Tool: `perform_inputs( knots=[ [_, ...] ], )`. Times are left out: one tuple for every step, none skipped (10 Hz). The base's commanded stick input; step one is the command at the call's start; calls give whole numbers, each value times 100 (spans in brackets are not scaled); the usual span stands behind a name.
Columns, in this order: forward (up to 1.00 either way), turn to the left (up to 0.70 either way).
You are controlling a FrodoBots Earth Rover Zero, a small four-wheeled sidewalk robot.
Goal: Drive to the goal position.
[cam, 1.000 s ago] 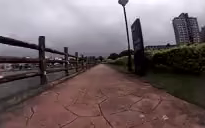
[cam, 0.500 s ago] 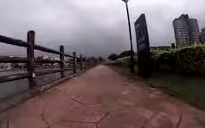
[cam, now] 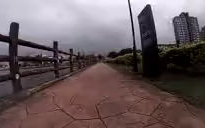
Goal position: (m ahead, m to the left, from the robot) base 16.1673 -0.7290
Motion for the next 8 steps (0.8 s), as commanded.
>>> perform_inputs(
  knots=[
    [100,0],
    [100,0],
    [100,0],
    [100,0],
    [100,0],
    [100,0],
    [100,0],
    [100,0]
  ],
)
